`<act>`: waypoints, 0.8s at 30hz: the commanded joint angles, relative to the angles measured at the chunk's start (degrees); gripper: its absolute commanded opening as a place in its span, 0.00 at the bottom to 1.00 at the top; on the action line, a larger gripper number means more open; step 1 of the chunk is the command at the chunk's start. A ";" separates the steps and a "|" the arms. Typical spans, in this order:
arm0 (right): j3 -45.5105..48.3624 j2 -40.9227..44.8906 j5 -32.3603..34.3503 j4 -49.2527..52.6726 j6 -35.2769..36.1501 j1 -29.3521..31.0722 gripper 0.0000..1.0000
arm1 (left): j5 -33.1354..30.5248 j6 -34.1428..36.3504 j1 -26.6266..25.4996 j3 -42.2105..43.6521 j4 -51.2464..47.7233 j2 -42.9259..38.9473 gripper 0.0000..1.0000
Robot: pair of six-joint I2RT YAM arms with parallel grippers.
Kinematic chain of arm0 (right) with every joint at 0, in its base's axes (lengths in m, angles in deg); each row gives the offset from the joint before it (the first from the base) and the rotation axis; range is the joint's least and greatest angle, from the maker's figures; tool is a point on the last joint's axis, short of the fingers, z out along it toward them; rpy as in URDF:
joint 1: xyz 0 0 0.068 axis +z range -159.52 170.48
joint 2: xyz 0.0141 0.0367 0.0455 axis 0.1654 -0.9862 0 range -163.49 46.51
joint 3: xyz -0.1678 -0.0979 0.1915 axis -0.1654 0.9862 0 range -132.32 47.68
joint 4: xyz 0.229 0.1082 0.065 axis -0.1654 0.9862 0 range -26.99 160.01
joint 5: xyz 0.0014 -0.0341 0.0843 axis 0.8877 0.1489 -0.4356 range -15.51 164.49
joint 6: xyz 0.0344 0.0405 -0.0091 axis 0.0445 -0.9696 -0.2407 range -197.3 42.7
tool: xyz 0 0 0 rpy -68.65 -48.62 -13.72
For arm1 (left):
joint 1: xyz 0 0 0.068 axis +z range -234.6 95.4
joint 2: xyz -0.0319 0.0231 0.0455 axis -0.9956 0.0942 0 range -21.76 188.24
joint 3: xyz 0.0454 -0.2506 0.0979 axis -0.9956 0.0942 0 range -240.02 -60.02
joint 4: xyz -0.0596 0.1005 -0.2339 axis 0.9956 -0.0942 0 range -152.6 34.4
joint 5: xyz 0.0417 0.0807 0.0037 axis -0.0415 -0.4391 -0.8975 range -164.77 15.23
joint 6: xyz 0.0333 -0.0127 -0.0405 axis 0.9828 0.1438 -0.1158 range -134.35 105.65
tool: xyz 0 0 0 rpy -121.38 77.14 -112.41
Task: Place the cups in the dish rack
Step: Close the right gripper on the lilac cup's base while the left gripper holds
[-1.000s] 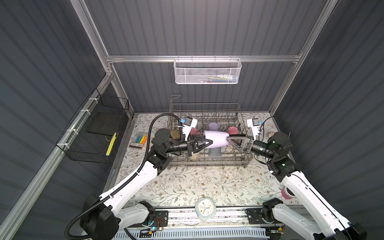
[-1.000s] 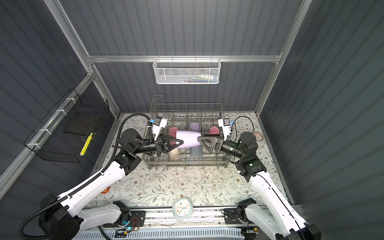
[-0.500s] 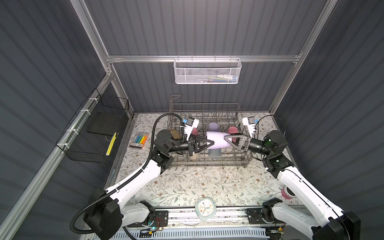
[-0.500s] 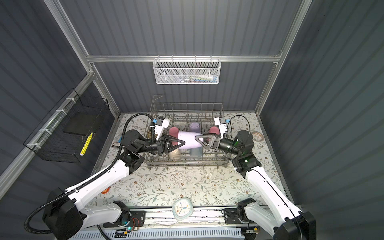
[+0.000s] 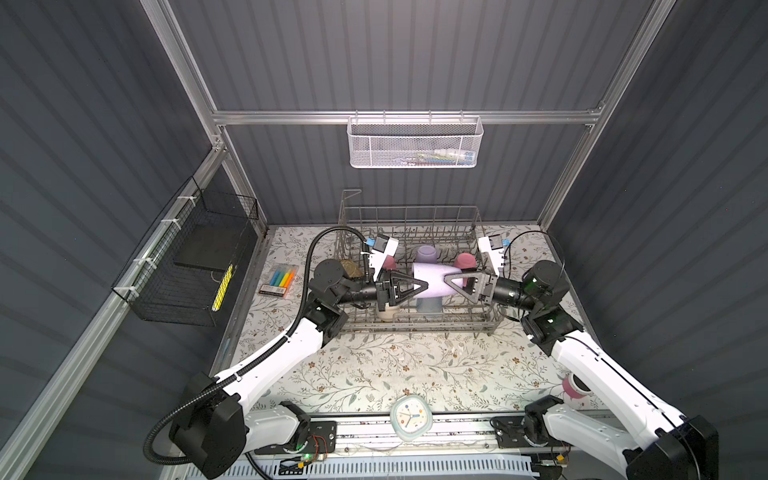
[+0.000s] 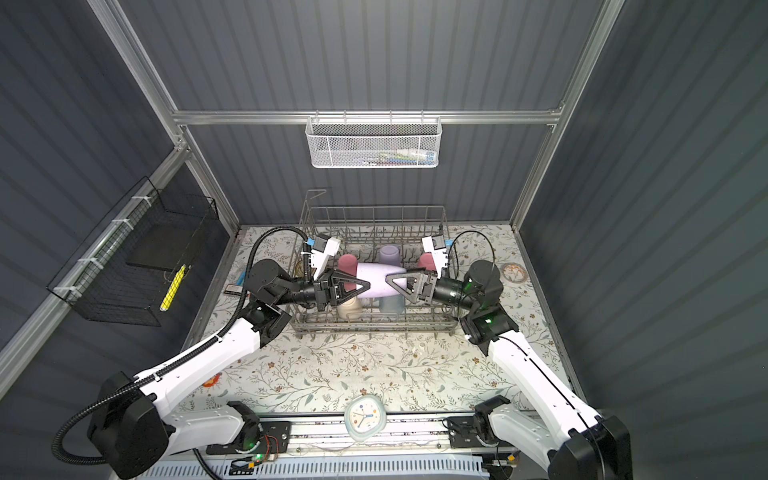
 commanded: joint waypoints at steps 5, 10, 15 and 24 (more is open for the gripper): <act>-1.54 -1.00 -1.10 -2.61 -0.30 0.92 0.85 | 1.26 -0.11 0.35 0.38 2.12 -0.47 0.02; -1.50 -1.04 -0.93 -3.28 -0.62 1.09 0.76 | 1.11 0.17 0.35 0.53 1.76 -0.47 0.03; -1.46 -1.18 -0.71 -4.18 -1.39 1.09 0.60 | 1.15 0.22 0.44 0.66 1.60 -0.64 0.09; -1.37 -1.19 0.21 -4.36 -1.75 1.09 0.40 | 1.15 0.84 0.66 0.69 0.65 -1.39 0.22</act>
